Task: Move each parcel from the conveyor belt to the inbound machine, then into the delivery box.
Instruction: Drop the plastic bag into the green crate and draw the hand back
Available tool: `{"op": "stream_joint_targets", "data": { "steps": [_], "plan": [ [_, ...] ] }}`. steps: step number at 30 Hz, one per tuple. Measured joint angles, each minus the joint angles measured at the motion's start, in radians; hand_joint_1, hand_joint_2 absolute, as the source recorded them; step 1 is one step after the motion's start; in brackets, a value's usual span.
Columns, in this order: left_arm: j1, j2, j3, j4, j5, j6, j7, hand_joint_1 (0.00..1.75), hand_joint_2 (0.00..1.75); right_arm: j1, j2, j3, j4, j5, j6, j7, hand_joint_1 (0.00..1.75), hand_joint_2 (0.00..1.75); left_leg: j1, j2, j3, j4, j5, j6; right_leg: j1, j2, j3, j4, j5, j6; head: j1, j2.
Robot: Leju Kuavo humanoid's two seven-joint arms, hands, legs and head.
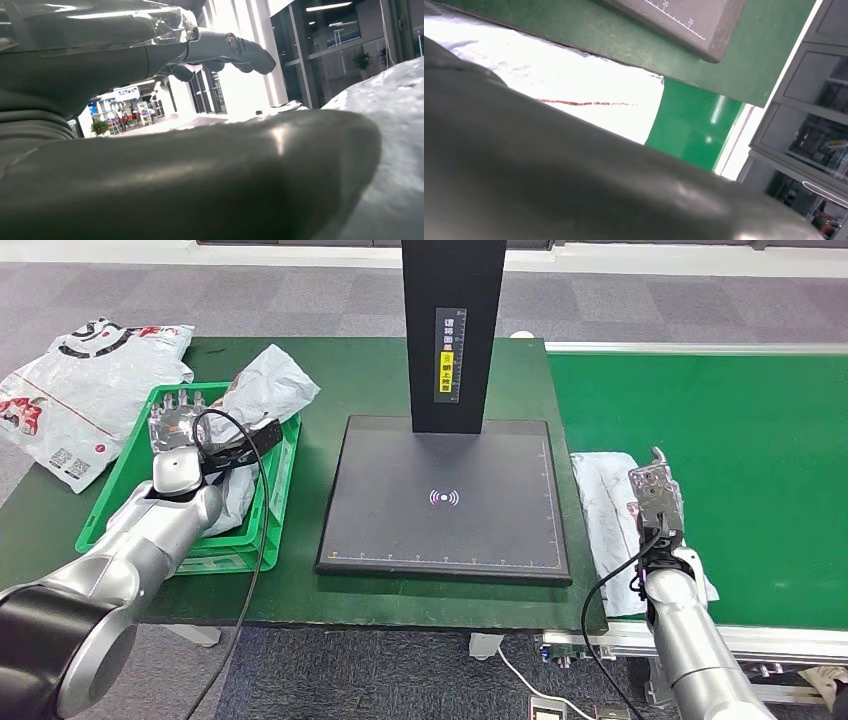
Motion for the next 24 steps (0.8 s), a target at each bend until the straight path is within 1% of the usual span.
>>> {"op": "stream_joint_targets", "data": {
  "steps": [15,19,20,21,22,23,24],
  "plan": [
    [0.000,0.000,0.000,0.000,0.000,0.000,0.000,0.00,0.00,0.000,0.000,0.000,0.000,0.000,0.000,0.000,0.00,0.00,0.000,0.000,0.000,0.000,0.000,0.000,0.000,0.000,0.000,0.000,0.000,0.000,0.000,0.000],
    [0.001,-0.004,0.001,-0.001,0.006,0.004,-0.007,0.00,1.75,-0.001,-0.001,0.000,0.001,0.006,-0.006,0.006,0.00,1.75,0.000,0.000,0.000,0.000,0.000,0.000,0.000,0.000,-0.001,0.000,0.000,0.000,0.000,0.000],
    [0.008,-0.017,0.007,-0.013,0.029,0.022,-0.030,0.00,1.75,-0.004,-0.002,0.000,0.010,0.030,-0.027,0.028,0.00,1.75,-0.001,0.001,0.001,0.000,0.000,0.000,0.000,0.000,-0.001,-0.001,0.000,0.000,0.000,0.000],
    [0.020,-0.036,0.025,-0.038,0.080,0.065,-0.078,0.00,1.75,-0.011,-0.004,0.000,0.030,0.078,-0.072,0.074,0.00,1.75,-0.001,0.001,0.001,0.001,0.000,0.001,-0.001,0.000,-0.001,-0.001,0.000,0.001,-0.001,0.000],
    [0.035,-0.071,0.059,-0.073,0.173,0.138,-0.166,0.00,1.75,-0.020,-0.008,0.000,0.062,0.139,-0.139,0.143,0.00,1.75,-0.001,-0.002,0.000,0.002,0.000,0.002,-0.001,-0.002,-0.001,-0.001,-0.001,0.002,-0.001,0.000],
    [0.050,-0.114,0.108,-0.112,0.307,0.226,-0.300,0.00,1.75,-0.031,-0.013,0.000,0.104,0.201,-0.212,0.214,0.00,1.75,-0.001,-0.006,-0.001,0.002,0.001,0.003,-0.001,-0.007,0.001,-0.001,-0.001,0.003,-0.001,0.000],
    [0.064,-0.160,0.165,-0.146,0.462,0.310,-0.483,0.00,1.75,-0.041,-0.018,0.000,0.146,0.249,-0.273,0.264,0.00,1.75,-0.001,-0.010,-0.003,0.003,0.001,0.004,-0.001,-0.011,0.003,-0.001,-0.002,0.004,0.000,0.000]
  ]
}}
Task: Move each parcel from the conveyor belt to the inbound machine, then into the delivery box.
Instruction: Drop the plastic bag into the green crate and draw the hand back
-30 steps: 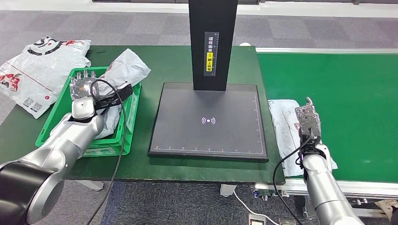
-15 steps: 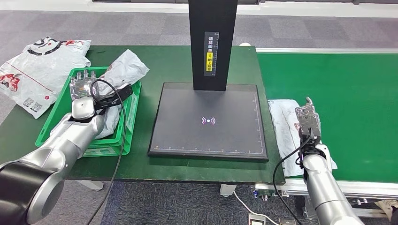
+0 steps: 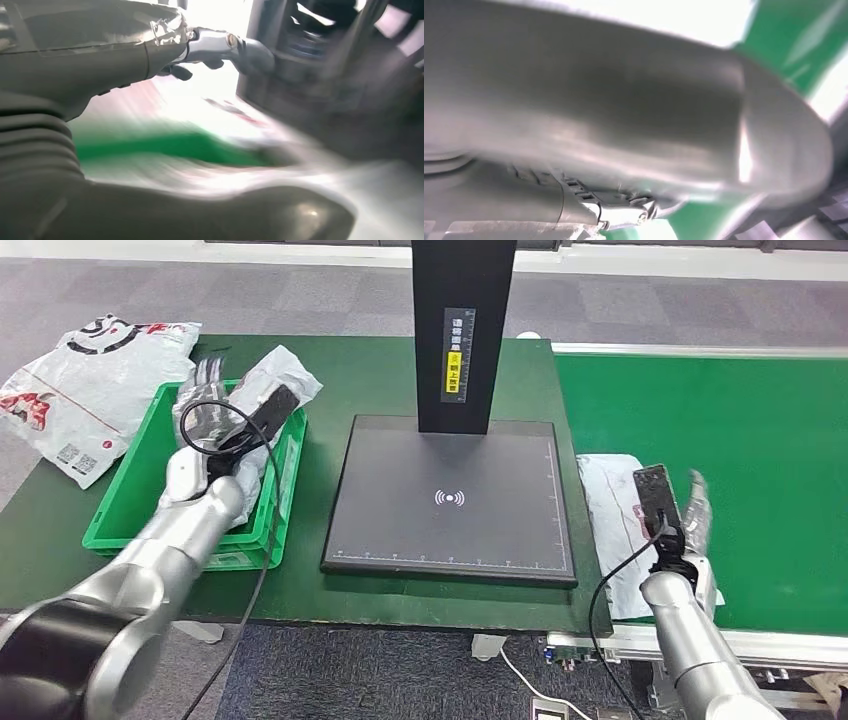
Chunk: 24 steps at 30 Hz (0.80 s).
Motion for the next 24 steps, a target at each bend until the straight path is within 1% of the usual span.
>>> {"op": "stream_joint_targets", "data": {
  "steps": [1,2,3,4,5,6,8,11,15,24],
  "plan": [
    [0.010,-0.044,0.054,-0.024,0.141,0.061,-0.193,0.00,1.75,-0.009,-0.004,0.000,0.036,0.027,-0.038,0.024,0.00,1.75,0.000,-0.003,-0.001,0.000,0.000,0.001,0.000,-0.003,0.001,0.000,0.000,0.001,0.000,0.000],
    [0.017,-0.079,0.102,-0.042,0.254,0.092,-0.404,0.00,1.75,-0.016,-0.006,0.000,0.066,0.042,-0.055,0.023,0.00,1.75,-0.001,-0.003,-0.001,0.000,-0.001,0.001,-0.001,-0.003,0.002,0.000,0.000,0.001,0.001,0.000],
    [0.022,-0.106,0.142,-0.056,0.313,0.104,-0.574,0.00,1.75,-0.021,-0.007,0.000,0.091,0.053,-0.063,0.016,0.00,1.75,-0.001,0.000,0.000,0.000,-0.003,0.002,-0.002,0.000,0.002,0.000,0.001,0.002,0.001,0.000],
    [0.024,-0.124,0.175,-0.065,0.324,0.108,-0.678,0.00,1.75,-0.025,-0.008,0.000,0.112,0.061,-0.067,0.015,0.00,1.75,-0.002,0.004,0.001,0.000,-0.004,0.003,-0.003,0.004,0.002,-0.001,0.001,0.002,0.001,0.000],
    [0.024,-0.138,0.206,-0.072,0.316,0.110,-0.743,0.00,1.75,-0.026,-0.009,0.000,0.131,0.069,-0.070,0.017,0.00,1.75,-0.003,0.008,0.002,0.000,-0.005,0.004,-0.004,0.007,0.001,-0.001,0.001,0.002,0.001,0.000],
    [0.023,-0.148,0.231,-0.076,0.294,0.111,-0.744,0.00,1.75,-0.026,-0.010,0.000,0.145,0.076,-0.072,0.020,0.00,1.75,-0.004,0.010,0.003,0.001,-0.006,0.004,-0.004,0.009,0.001,-0.001,0.001,0.002,0.001,0.000],
    [0.023,-0.159,0.268,-0.080,0.273,0.111,-0.712,0.00,1.75,-0.026,-0.013,0.000,0.167,0.086,-0.071,0.023,0.00,1.75,-0.004,0.012,0.004,0.001,-0.006,0.004,-0.003,0.011,0.001,-0.001,0.001,0.002,0.000,0.000],
    [0.021,-0.165,0.296,-0.075,0.271,0.110,-0.668,0.00,1.75,-0.027,-0.020,0.000,0.189,0.095,-0.065,0.028,0.00,1.75,-0.003,0.011,0.004,0.000,-0.005,0.003,-0.002,0.011,0.000,-0.001,0.001,0.002,0.000,0.000],
    [0.013,-0.165,0.300,-0.046,0.270,0.108,-0.647,0.00,1.75,-0.031,-0.026,0.000,0.206,0.106,-0.052,0.035,0.00,1.75,-0.002,0.011,0.003,0.000,-0.004,0.003,-0.002,0.011,0.001,-0.001,0.001,0.002,0.001,0.000],
    [-0.003,-0.165,0.300,-0.009,0.270,0.108,-0.647,0.00,1.75,-0.035,-0.032,0.000,0.223,0.112,-0.051,0.036,0.00,1.75,-0.002,0.011,0.003,0.000,-0.005,0.003,-0.003,0.011,0.001,-0.001,0.001,0.002,0.001,0.000]
  ]
}}
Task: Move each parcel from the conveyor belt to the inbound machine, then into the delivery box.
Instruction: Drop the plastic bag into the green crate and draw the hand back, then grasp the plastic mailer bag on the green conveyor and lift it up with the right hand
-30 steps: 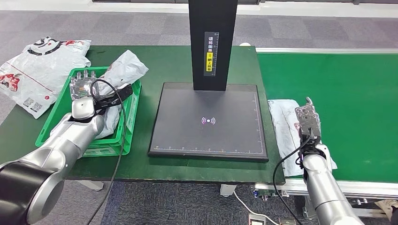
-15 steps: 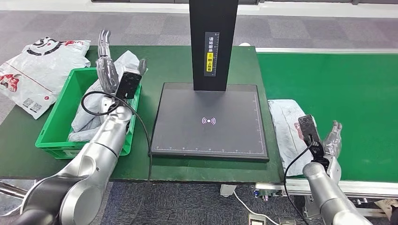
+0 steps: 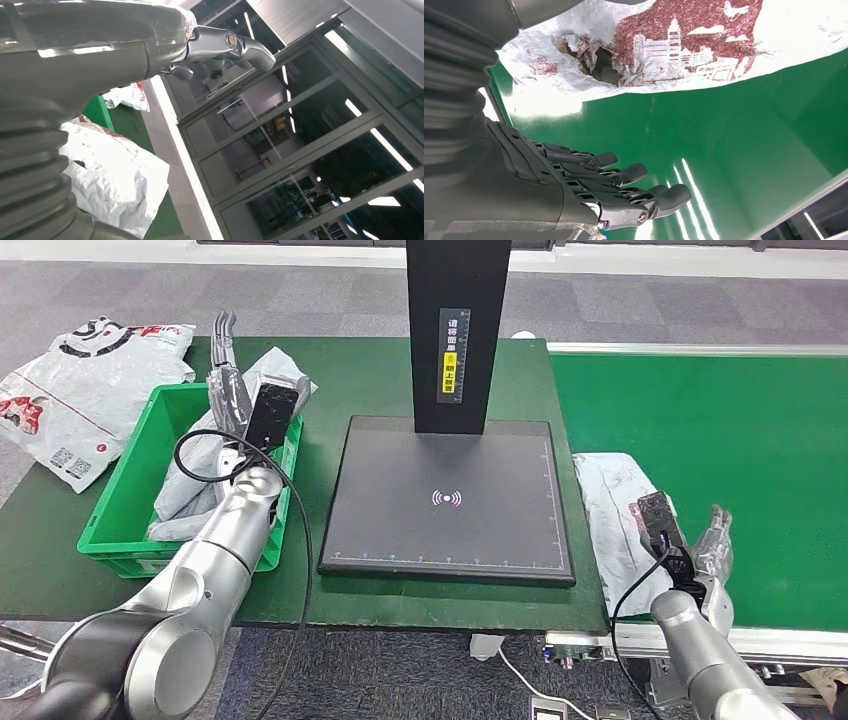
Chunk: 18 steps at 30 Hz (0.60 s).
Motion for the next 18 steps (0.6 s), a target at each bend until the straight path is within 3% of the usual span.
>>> {"op": "stream_joint_targets", "data": {
  "steps": [14,18],
  "plan": [
    [-0.004,0.000,0.000,0.016,0.000,-0.002,0.000,0.00,1.75,0.000,0.000,0.000,0.009,0.003,0.003,0.005,0.00,1.75,0.000,0.000,0.000,0.000,0.000,0.000,0.000,0.000,0.000,0.000,0.000,0.000,0.000,0.000],
    [-0.009,-0.002,0.000,0.022,0.007,-0.051,0.017,0.00,1.75,-0.005,-0.001,0.000,0.013,0.020,0.040,0.033,0.00,1.75,0.000,0.000,0.000,0.000,0.000,0.000,0.000,0.000,0.000,0.000,0.000,0.000,0.000,0.000]
  ]
}}
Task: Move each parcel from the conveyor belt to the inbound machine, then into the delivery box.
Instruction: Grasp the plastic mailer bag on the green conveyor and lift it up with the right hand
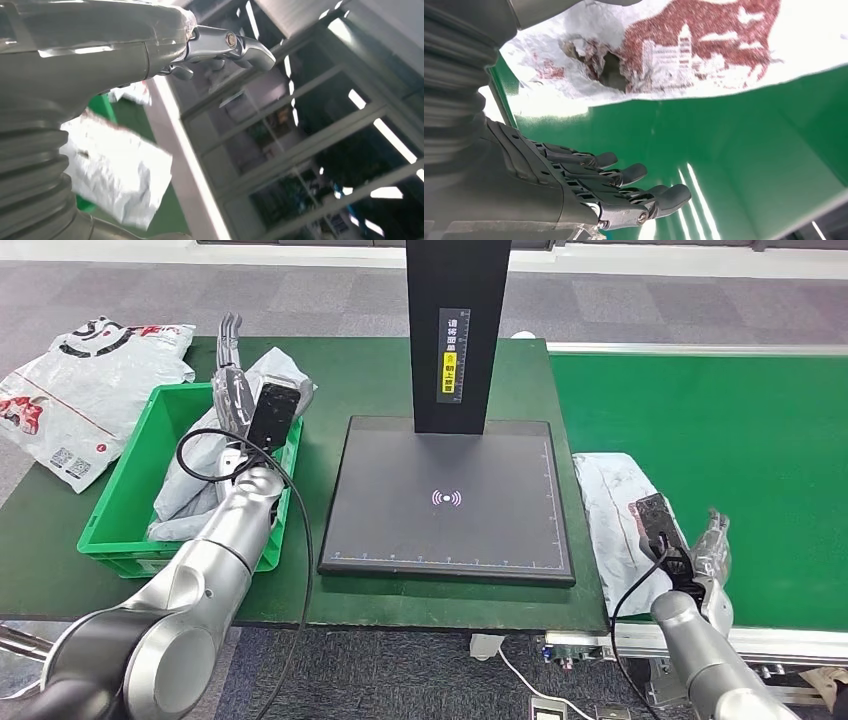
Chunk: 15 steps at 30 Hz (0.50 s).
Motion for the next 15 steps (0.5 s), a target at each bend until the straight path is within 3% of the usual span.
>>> {"op": "stream_joint_targets", "data": {
  "steps": [3,6,9,11,15],
  "plan": [
    [-0.002,-0.008,-0.004,0.006,0.012,-0.114,0.040,0.00,1.75,-0.009,0.000,0.000,0.006,0.029,0.065,0.037,0.00,1.75,0.000,0.000,0.000,0.000,0.000,0.000,0.000,0.000,0.000,0.000,0.000,0.000,0.000,0.000],
    [0.007,-0.026,-0.029,0.011,0.031,-0.301,0.082,0.00,1.75,-0.021,0.000,0.000,0.016,0.060,0.183,0.087,0.00,1.75,0.000,0.000,0.000,0.000,0.000,0.000,0.000,0.000,0.000,0.000,0.000,0.000,0.000,0.000],
    [0.037,-0.064,-0.078,0.014,0.073,-0.575,0.140,0.00,1.75,-0.027,0.004,0.000,0.033,0.119,0.411,0.169,0.00,1.75,0.000,-0.002,0.000,0.000,-0.001,0.001,0.000,-0.002,0.001,-0.001,0.000,0.001,0.000,0.000],
    [0.067,-0.095,-0.123,0.014,0.093,-0.708,0.174,0.00,1.75,-0.026,0.010,0.003,0.042,0.170,0.551,0.225,0.00,1.75,0.000,-0.003,0.000,0.000,-0.001,0.001,-0.001,-0.003,0.002,-0.001,-0.001,0.001,0.000,0.000],
    [0.104,-0.135,-0.199,0.014,0.125,-0.743,0.194,0.00,1.75,-0.028,0.019,0.007,0.053,0.200,0.599,0.253,0.00,1.75,0.000,-0.003,0.000,0.000,-0.002,0.002,0.000,-0.003,0.002,-0.001,-0.002,0.002,0.000,0.000]
  ]
}}
